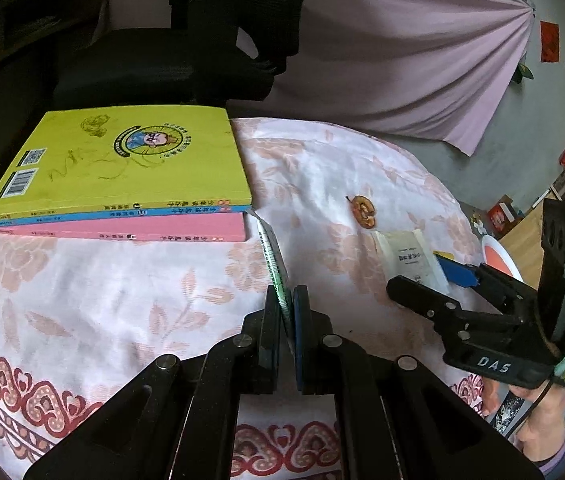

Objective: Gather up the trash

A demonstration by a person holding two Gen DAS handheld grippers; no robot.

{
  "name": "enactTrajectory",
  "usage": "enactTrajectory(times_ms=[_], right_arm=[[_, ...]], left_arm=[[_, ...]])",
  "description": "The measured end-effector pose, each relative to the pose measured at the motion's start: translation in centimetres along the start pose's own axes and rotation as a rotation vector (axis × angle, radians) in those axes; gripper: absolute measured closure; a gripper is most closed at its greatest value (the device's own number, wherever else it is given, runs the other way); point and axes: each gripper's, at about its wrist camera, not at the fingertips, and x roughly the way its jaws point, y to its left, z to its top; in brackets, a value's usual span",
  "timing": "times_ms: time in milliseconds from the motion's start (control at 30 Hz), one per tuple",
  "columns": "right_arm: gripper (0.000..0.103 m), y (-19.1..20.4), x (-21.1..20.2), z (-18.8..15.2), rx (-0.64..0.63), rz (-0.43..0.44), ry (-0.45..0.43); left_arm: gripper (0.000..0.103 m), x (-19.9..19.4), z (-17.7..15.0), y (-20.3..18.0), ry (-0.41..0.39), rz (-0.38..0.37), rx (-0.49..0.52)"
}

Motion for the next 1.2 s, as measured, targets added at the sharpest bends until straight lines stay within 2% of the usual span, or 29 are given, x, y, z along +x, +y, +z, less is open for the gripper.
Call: enactTrajectory(times_ms=[100,133,200,367,433,633,900,1000,1200], right_arm=[[0.045,0.7,0.2,-0.2,-0.038,-0.035,0.001],[0.052,0.9,0.1,-0.2,-0.048,-0.036,-0.003],[0.061,1.0,-0.1,-0.4,-0.056,-0.042,-0.015],[0.077,0.5,-1.0,-0.5,-0.037,-0.015,-0.058],[0.089,0.4,-1.4,-0.6,-0.036,-0.002,-0.074],[0.097,1.3,-2.7,-1.0,-0.068,0.010,-0.133],[0.098,2.3,-5.8,-1.9,-0.114,-0.029,-0.286],[0.098,2.4,-5.7,-2.1,-0.117,-0.018,-0.275],[0.098,1.9,-5.3,-2.0,-0.100,0.047,-0.228]], left_arm=[[0.099,0.0,0.0,0.0,0.001,0.000,-0.005],[0.099,0.1,0.0,-0.1,0.000,0.002,-0.002],[0.099,-0.1,-0.1,-0.2,-0.006,0.007,0.004],[0.101,-0.1,-0.4,-0.5,-0.040,-0.008,0.012],[0.101,-0.1,-0.6,-0.9,-0.054,-0.013,0.027],[0.101,-0.6,-0.9,-2.2,-0.103,-0.018,0.078],[0.101,-2.0,-1.4,-3.7,-0.196,-0.037,0.127],[0.101,-2.2,-1.6,-4.5,-0.214,-0.011,0.167],[0.101,-1.1,-1.4,-4.0,-0.149,0.015,0.138]])
